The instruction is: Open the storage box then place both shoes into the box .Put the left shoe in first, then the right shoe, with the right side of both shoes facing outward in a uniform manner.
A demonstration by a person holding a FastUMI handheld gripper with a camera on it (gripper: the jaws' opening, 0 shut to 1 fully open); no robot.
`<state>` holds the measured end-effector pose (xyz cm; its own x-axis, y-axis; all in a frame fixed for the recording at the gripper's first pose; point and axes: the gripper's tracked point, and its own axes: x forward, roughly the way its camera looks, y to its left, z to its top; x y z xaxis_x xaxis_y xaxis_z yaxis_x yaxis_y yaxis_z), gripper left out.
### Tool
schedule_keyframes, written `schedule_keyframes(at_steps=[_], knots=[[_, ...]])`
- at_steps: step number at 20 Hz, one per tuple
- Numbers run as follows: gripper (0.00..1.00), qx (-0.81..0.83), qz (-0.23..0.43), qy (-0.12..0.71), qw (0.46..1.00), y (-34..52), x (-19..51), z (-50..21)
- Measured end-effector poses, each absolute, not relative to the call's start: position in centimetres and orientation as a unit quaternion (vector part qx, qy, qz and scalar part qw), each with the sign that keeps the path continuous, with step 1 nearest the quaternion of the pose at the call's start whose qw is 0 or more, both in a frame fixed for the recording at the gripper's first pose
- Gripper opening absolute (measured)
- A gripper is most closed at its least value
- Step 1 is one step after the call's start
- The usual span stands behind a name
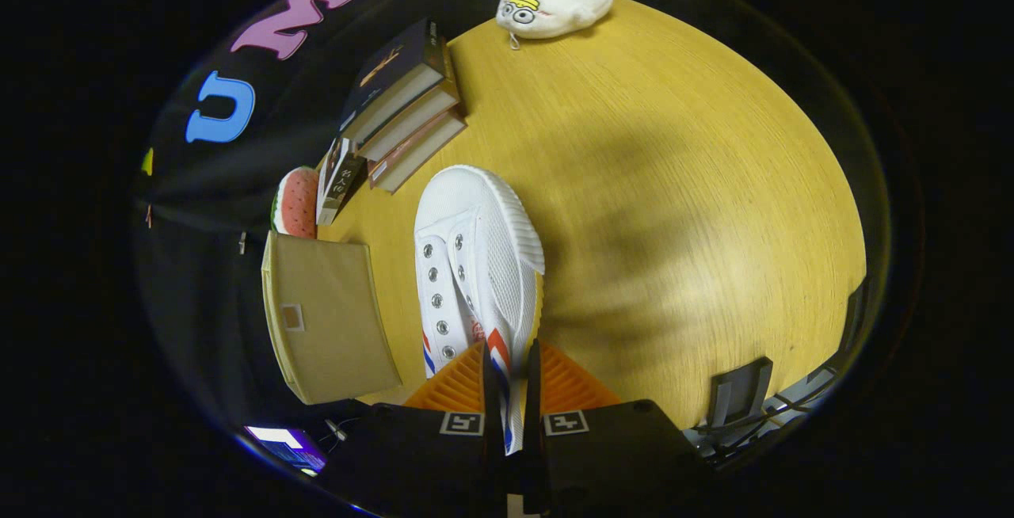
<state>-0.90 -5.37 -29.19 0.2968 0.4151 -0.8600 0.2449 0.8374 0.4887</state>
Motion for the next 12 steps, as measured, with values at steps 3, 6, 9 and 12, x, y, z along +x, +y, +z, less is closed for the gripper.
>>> schedule_keyframes(at_steps=[3,6,9,12], knots=[[0.13,0.262,0.074,0.585,0.764,-2.6,-0.7,-26.4],[0.13,0.248,0.087,0.578,0.772,0.6,-0.5,-23.7],[0.13,0.245,0.097,0.576,0.774,4.2,-0.5,-21.1],[0.13,0.249,0.108,0.567,0.778,8.1,-0.2,-18.2]])
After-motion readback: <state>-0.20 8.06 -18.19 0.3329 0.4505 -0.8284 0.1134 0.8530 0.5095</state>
